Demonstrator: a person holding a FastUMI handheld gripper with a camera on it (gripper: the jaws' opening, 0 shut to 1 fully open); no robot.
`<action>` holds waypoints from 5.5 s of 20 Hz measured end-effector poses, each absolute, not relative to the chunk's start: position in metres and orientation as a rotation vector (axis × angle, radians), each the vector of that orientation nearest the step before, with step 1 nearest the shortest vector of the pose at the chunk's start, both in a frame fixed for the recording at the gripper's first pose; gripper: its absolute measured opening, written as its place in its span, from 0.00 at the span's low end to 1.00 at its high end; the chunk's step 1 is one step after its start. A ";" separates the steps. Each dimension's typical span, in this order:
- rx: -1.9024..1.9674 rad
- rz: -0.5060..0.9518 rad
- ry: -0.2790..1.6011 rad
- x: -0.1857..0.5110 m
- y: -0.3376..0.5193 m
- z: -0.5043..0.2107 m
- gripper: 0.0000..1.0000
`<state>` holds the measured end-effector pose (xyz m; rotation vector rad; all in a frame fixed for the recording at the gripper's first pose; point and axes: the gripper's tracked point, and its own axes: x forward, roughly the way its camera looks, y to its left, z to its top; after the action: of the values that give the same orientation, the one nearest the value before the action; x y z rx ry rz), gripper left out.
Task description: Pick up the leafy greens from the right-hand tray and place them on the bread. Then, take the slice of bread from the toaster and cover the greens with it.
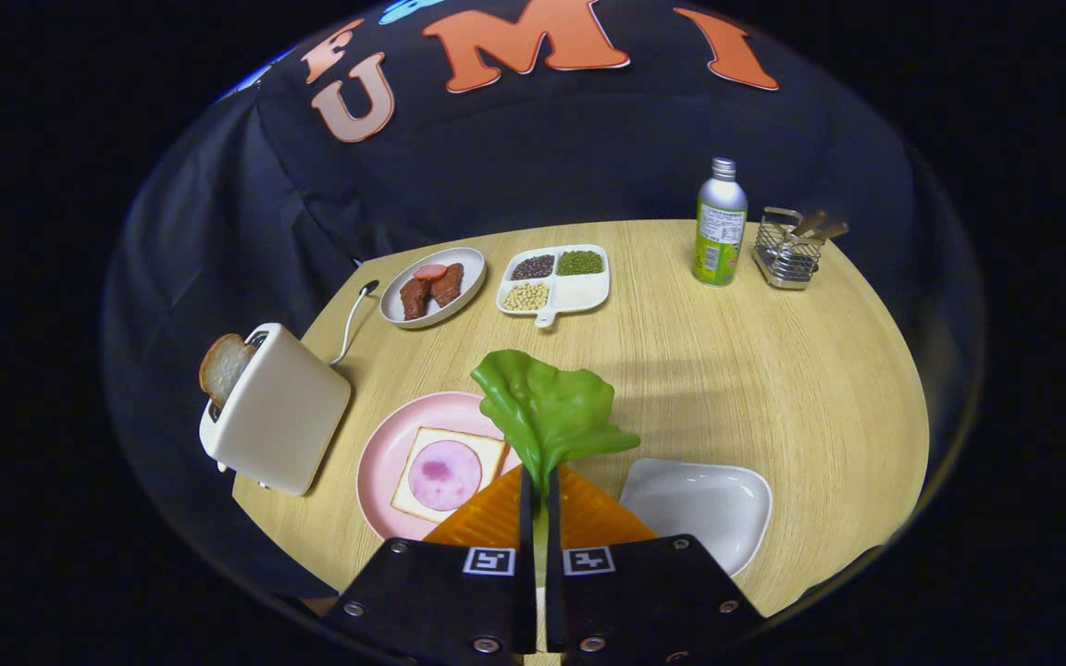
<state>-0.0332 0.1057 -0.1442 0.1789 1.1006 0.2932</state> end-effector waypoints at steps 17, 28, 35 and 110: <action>0.114 0.452 1.202 -0.047 0.179 -0.173 0.05; 0.099 0.496 1.266 -0.049 0.215 -0.202 0.06; 0.057 0.494 1.279 -0.052 0.225 -0.216 0.17; 0.359 0.642 1.180 -0.004 0.411 -0.011 0.15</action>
<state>-0.0040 0.4115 -0.0110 0.3590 1.1802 0.6417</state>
